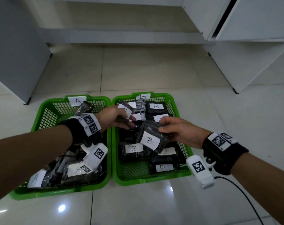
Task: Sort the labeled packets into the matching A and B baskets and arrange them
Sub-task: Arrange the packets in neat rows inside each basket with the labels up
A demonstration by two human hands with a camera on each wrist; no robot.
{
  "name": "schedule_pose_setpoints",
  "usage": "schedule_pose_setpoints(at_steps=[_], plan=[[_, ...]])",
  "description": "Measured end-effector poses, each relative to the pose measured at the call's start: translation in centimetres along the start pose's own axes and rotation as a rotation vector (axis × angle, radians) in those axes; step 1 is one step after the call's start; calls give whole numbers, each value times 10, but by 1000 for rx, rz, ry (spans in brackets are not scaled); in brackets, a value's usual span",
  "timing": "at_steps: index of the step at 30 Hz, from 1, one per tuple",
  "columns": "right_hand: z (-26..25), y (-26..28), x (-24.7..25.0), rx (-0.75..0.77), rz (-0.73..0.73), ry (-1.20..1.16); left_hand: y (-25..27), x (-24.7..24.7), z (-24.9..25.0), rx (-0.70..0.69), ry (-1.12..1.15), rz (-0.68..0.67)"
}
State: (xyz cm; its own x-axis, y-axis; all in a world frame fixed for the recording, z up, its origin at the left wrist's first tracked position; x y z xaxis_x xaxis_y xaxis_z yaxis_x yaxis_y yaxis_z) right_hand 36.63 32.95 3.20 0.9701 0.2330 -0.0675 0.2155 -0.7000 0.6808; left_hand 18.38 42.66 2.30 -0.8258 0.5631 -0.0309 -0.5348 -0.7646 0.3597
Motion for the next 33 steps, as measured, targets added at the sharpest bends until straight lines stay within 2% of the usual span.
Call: schedule_pose_setpoints(at_steps=[1,3,5,7,8,11,14,16,19,21,23,25,27,30,33], plan=[[-5,0,11,54,90,26,2,-2,1,30,82,0],[-19,4,30,218,333,211,6,-3,4,38,107,-22],[-32,7,30,381,517,561,4,-3,5,24,90,-33],[-29,-1,15,411,548,922,2,-2,2,25,114,10],[-24,-6,10,412,525,1014,1,0,0,26,118,40],[-16,-12,12,445,523,1036,-3,1,-7,47,37,62],[-10,-16,22,376,565,1054,-5,4,-11,62,-78,40],[-9,-15,32,338,574,929,-4,9,-7,37,-126,73],[-13,-9,52,311,572,477,-5,8,0,28,-149,98],[-6,-10,64,231,492,80,-6,10,0,62,-171,155],[3,-13,62,160,348,-192,-11,12,4,1,-323,172],[6,-15,50,117,192,-305,-13,4,13,-108,-502,123],[9,-18,40,77,97,-345,-14,-11,15,-155,-566,25],[10,-20,24,35,27,-334,-13,-37,7,-114,-705,-183],[10,-22,4,-11,-49,-326,-13,-41,3,-71,-613,-185]])
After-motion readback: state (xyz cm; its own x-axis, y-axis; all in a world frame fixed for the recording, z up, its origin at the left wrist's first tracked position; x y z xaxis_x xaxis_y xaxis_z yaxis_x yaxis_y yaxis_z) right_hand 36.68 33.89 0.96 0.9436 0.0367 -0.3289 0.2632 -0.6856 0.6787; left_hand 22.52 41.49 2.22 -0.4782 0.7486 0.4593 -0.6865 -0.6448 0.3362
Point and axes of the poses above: each hand's wrist, its own y-axis away from the middle knuckle, its own x-axis out of the back of the hand, z = x × y, the point moved 9 cm from there along -y, towards the middle knuckle, and after that the axes turned 11 degrees about -x, right-handed, at the moved point
